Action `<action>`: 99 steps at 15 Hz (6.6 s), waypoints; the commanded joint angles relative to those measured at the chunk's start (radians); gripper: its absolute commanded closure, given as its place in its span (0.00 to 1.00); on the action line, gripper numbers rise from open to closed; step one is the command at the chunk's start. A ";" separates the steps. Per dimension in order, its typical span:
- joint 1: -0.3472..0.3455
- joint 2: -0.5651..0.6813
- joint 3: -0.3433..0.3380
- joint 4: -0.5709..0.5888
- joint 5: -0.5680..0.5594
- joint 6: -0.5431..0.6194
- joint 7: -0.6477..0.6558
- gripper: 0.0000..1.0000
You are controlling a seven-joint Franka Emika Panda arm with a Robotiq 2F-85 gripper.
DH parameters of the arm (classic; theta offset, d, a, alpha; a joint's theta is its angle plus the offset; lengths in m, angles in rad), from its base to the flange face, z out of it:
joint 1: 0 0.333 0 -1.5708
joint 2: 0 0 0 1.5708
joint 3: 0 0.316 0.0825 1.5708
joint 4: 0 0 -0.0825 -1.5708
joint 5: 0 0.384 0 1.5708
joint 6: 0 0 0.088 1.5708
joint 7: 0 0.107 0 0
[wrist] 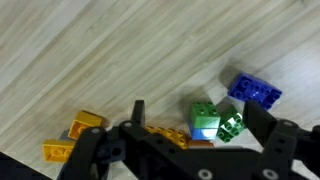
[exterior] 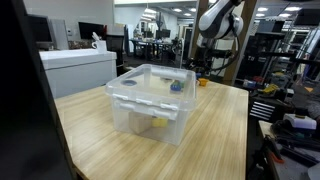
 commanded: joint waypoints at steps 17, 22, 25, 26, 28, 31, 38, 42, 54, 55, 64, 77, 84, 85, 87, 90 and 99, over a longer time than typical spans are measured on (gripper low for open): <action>0.035 0.195 -0.014 0.192 -0.055 -0.013 0.112 0.66; 0.043 -0.019 0.034 0.167 -0.022 -0.031 0.069 0.99; 0.081 -0.138 0.083 0.147 -0.034 -0.009 0.070 1.00; 0.092 -0.148 0.093 0.160 -0.035 -0.023 0.089 1.00; 0.090 -0.128 0.093 0.170 -0.034 -0.051 0.113 0.73; 0.057 -0.072 0.060 0.133 -0.041 -0.058 0.121 0.55; -0.013 0.113 -0.001 0.102 -0.036 -0.023 0.109 0.08; -0.007 0.185 0.008 0.122 -0.033 -0.002 0.111 0.00; -0.015 0.294 0.019 0.259 -0.030 0.013 0.108 0.39; -0.017 0.293 0.018 0.254 -0.029 0.013 0.108 0.47; -0.019 0.219 0.003 0.248 -0.027 -0.018 0.121 0.85; 0.164 -0.307 0.227 -0.003 0.183 -0.085 -0.110 0.85; 0.196 -0.308 0.202 -0.068 0.174 -0.187 -0.135 0.20; 0.181 -0.301 0.182 -0.061 0.171 -0.187 -0.127 0.13; 0.135 -0.282 0.132 -0.054 0.156 -0.177 -0.104 0.01; 0.089 -0.238 0.087 -0.050 0.132 -0.162 -0.086 0.00; 0.031 0.112 0.030 0.024 0.041 0.070 -0.023 0.00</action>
